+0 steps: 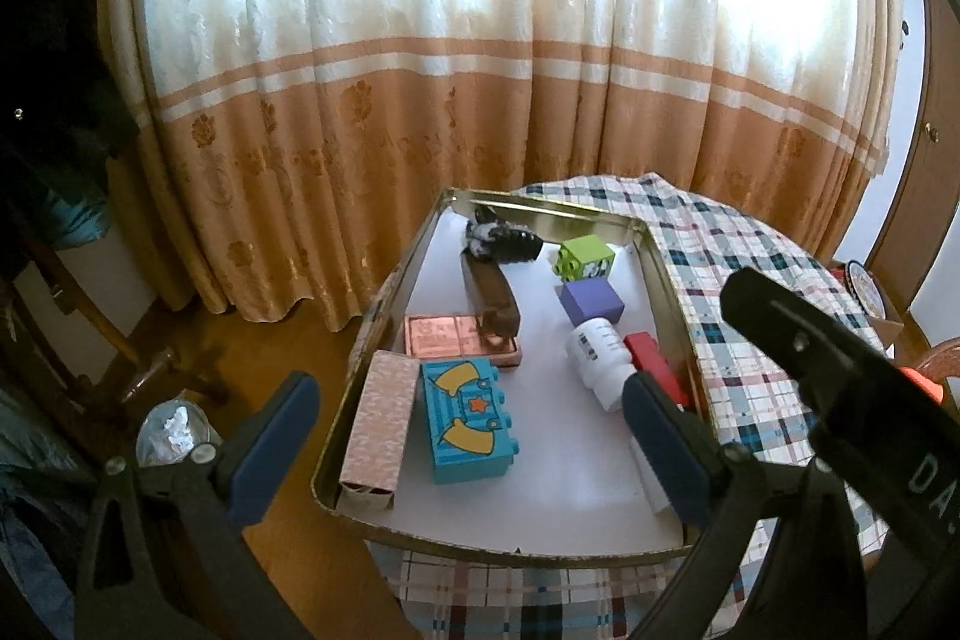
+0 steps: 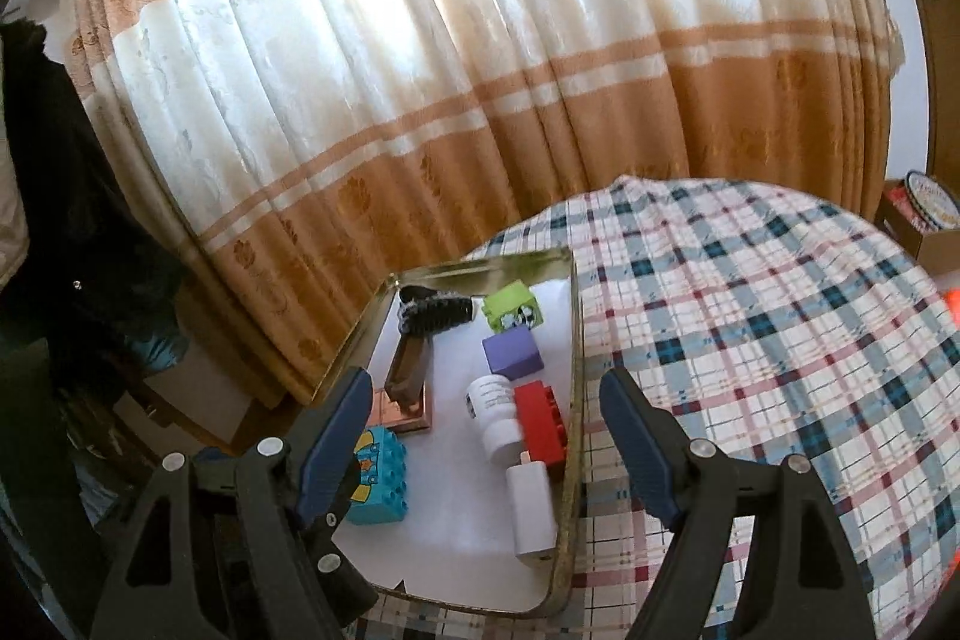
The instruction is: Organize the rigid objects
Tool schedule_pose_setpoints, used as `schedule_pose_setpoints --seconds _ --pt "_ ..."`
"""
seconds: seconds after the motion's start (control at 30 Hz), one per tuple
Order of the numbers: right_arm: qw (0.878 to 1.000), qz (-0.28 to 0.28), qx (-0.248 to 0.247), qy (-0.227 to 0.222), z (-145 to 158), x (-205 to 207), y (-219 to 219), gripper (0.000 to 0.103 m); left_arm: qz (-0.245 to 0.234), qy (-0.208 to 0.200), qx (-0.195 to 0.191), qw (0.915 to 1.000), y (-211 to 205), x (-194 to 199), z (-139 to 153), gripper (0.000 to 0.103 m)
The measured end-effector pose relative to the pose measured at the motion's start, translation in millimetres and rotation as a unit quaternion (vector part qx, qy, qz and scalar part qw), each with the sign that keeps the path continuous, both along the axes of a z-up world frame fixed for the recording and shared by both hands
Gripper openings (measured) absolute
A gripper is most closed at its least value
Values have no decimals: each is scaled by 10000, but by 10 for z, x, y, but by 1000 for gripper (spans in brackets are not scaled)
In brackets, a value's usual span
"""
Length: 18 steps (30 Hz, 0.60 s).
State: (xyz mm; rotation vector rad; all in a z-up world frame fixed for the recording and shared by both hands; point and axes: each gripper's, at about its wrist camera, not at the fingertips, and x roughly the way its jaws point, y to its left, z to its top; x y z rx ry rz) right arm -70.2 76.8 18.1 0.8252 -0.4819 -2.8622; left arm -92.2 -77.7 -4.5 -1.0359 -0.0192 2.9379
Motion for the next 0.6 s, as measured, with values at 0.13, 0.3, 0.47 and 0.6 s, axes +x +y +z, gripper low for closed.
schedule_pose_setpoints --seconds 0.13,0.3,0.47,0.6 --pt "9995 -85 169 238 72 103 -16 85 28 110 10 9999 -13 67 47 102" --pt "9985 -142 256 464 132 257 -33 85 49 258 -103 9996 -10 191 78 102" --pt "9982 -133 249 534 147 387 -53 86 15 373 -172 9992 -32 357 93 102" --pt "9976 -103 292 615 153 497 -94 87 71 477 -198 9986 -54 468 115 102"
